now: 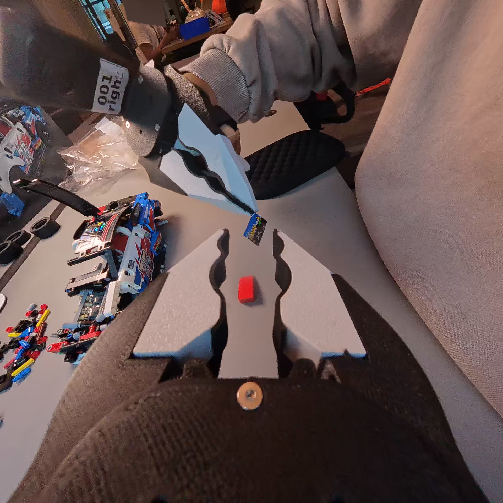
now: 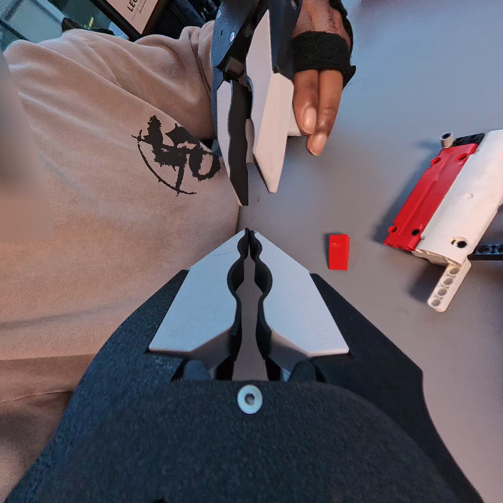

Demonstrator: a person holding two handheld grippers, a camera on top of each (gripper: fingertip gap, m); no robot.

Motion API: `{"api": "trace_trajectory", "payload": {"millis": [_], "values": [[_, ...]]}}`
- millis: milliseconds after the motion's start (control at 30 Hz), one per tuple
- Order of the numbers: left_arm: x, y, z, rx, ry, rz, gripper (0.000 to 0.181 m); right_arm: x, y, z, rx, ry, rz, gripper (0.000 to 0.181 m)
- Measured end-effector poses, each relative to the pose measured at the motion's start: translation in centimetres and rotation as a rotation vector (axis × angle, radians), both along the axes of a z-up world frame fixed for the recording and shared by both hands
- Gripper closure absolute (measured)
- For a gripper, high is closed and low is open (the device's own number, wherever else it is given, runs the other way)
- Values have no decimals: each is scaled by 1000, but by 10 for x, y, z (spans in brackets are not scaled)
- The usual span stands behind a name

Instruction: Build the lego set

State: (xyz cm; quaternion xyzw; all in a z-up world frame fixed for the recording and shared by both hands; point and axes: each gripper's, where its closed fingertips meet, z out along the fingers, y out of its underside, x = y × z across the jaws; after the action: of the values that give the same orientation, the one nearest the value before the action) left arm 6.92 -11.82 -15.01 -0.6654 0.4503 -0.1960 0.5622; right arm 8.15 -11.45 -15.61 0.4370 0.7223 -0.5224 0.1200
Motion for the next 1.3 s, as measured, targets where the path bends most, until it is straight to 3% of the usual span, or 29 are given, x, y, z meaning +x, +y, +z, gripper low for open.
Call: {"api": "trace_trajectory", "payload": {"millis": [400, 933, 1033, 1167, 1300], "values": [[-8, 8, -3, -351, -313, 22, 176, -5, 10, -12, 95, 26, 16, 181], [-2, 11, -15, -419, -311, 34, 181, -5, 11, -13, 122, 56, 4, 181], [-4, 12, -11, -466, -373, 32, 181, -10, 16, -9, 125, 121, -37, 179], [-10, 12, 2, -518, -502, 13, 181, -17, 31, 8, 94, 264, -149, 154], [-13, 14, 8, -569, -601, 1, 181, -15, 34, 21, 52, 390, -265, 157]]}}
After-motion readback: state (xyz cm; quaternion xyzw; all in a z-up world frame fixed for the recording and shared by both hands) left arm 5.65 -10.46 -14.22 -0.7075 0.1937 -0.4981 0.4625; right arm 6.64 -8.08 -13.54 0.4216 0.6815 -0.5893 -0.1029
